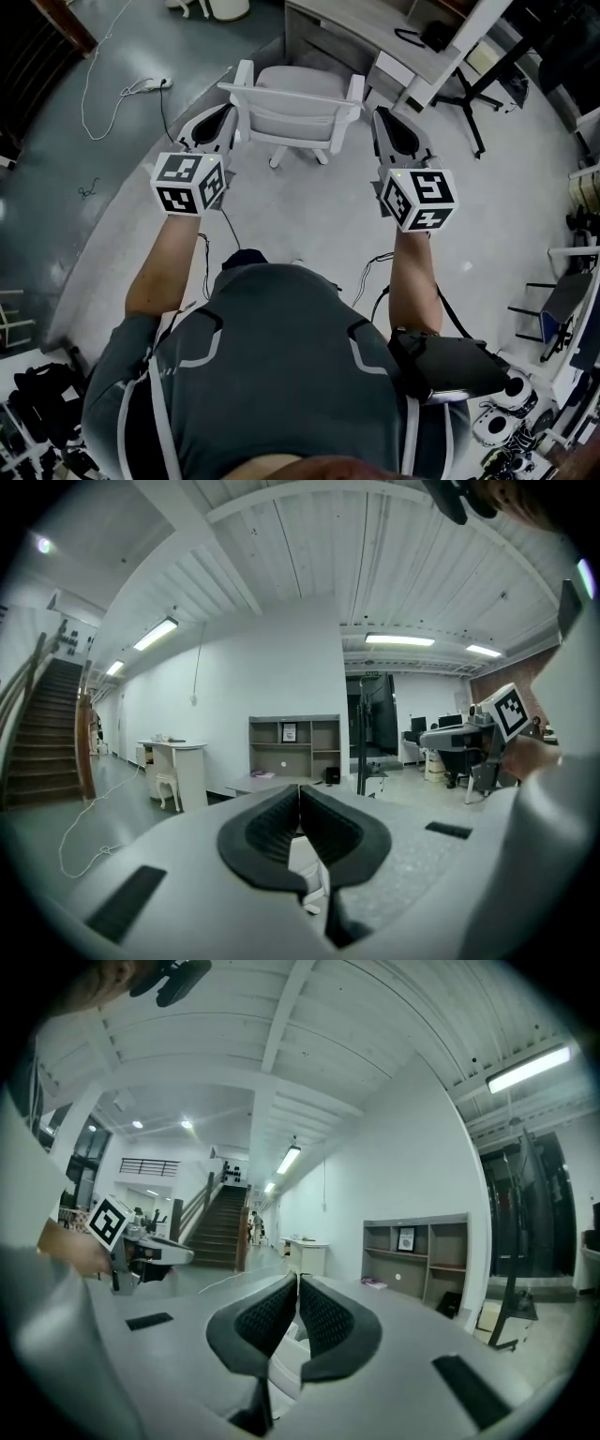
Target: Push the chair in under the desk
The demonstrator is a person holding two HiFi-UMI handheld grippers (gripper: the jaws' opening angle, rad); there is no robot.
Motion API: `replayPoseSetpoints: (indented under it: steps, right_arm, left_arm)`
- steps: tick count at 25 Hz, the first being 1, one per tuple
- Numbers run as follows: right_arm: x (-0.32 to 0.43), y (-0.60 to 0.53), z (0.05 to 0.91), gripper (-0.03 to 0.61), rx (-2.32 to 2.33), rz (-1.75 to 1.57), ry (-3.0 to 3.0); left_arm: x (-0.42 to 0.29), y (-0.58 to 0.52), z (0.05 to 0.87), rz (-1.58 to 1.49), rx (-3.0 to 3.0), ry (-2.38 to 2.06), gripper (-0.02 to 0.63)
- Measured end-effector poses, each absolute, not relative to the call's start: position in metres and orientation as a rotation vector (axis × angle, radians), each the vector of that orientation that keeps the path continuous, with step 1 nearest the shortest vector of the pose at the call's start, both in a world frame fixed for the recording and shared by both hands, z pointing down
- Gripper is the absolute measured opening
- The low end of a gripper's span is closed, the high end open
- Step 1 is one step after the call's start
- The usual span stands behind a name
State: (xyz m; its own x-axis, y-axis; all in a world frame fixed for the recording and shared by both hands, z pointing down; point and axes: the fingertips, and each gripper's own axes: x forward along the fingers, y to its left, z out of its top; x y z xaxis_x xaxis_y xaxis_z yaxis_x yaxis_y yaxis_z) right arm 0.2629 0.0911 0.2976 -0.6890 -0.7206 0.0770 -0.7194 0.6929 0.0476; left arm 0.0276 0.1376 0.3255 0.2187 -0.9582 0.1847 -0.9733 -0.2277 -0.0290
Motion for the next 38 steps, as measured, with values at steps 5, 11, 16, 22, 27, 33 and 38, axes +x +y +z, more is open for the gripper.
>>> replayPoseSetpoints:
  steps: [5,11,16,22,27,33,38]
  right_arm:
    - [0.258,0.056,0.312,0.032,1.189,0.012,-2.793]
    - [0.236,0.023,0.335,0.035,1.15,0.03,-2.749]
    - [0.215,-0.011,0.351,0.067,1.129,0.058,-2.684]
    - [0.188,-0.049,0.395,0.101,1.065,0.071,-2.6]
    - [0.167,-0.065,0.443,0.143,0.954,0.061,-2.525]
    - [0.15,-0.076,0.509,0.189,0.764,-0.041,-2.348]
    - [0.142,-0.085,0.553,0.213,0.659,-0.146,-2.178]
  left_arm:
    - [0.015,0.109,0.329,0.321,2.379,-1.924,0.011]
    - [-0.001,0.066,0.35,0.352,2.403,-1.858,0.012]
    - [-0.024,0.018,0.374,0.505,2.433,-1.811,0.015]
    - [-0.051,-0.028,0.416,0.66,2.456,-1.676,0.13]
    - [-0.058,-0.047,0.467,0.94,2.499,-1.521,0.157]
    - [-0.064,-0.059,0.536,1.436,2.527,-1.279,0.203]
    - [-0.064,-0.069,0.578,1.668,2.557,-1.102,0.232]
